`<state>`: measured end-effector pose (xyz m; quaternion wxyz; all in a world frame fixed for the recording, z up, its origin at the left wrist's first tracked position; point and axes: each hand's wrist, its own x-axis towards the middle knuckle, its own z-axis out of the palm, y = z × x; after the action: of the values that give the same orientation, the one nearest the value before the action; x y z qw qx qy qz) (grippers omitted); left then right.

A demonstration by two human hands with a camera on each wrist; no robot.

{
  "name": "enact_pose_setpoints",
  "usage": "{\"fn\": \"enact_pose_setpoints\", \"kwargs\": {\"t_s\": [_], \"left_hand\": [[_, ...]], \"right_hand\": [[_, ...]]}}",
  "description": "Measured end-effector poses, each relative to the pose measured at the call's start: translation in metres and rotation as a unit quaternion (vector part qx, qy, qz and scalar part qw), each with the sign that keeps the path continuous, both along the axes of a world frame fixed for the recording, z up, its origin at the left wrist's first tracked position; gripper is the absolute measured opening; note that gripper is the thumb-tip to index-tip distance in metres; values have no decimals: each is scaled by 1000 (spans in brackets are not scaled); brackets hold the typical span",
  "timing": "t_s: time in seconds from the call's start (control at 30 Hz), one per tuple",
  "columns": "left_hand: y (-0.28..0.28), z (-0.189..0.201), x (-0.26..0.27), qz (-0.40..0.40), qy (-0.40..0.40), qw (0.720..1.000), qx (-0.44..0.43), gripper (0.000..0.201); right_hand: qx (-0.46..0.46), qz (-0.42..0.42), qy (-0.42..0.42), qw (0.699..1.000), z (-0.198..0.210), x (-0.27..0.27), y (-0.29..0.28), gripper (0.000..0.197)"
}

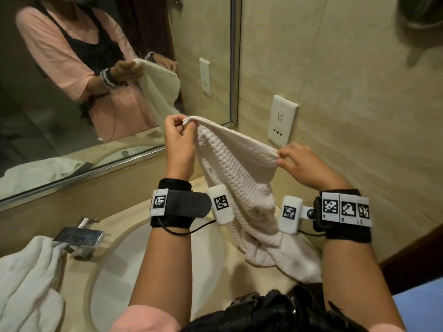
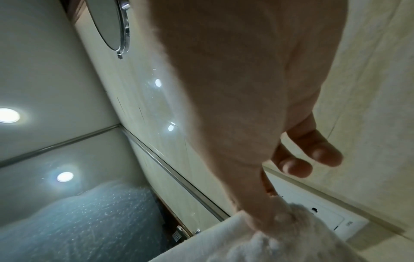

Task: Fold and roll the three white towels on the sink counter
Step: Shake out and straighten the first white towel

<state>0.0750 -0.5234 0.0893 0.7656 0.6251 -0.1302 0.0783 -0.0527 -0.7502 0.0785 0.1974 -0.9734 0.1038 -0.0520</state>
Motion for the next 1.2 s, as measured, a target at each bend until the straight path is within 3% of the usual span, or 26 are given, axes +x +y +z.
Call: {"fn": "enact_pose_setpoints", "kwargs": {"t_s": [0.17,0.37,0.57,0.73,0.87,1.1,1.2], "left_hand": [[5,14,1,-20,-12,1000,-15,19],[7,51,5,-42,-14,997,-58,8],[3,96,3,-63,-52,994,-67,12],[5,133,0,-66,-111,990,-61,19],[11,146,2,-56,-123,989,-65,12],[21,141,6,-22,-109,991,-72,5],[23,147,4,-23,-125,990,-69,5]], "right_hand": [[23,-52,-135,989,24,5,0,23],[203,-26,-277,939,60,1,-5,15],[124,-51,-403,905,96,12,-4,19],[107,-70,-458,880,123,16,-5,20],[96,-39,-493,864,141,12,-1,19],[-48,26,-435,899,167,-3,-7,19],[-55,31,-440,896,172,-2,-8,20]]}}
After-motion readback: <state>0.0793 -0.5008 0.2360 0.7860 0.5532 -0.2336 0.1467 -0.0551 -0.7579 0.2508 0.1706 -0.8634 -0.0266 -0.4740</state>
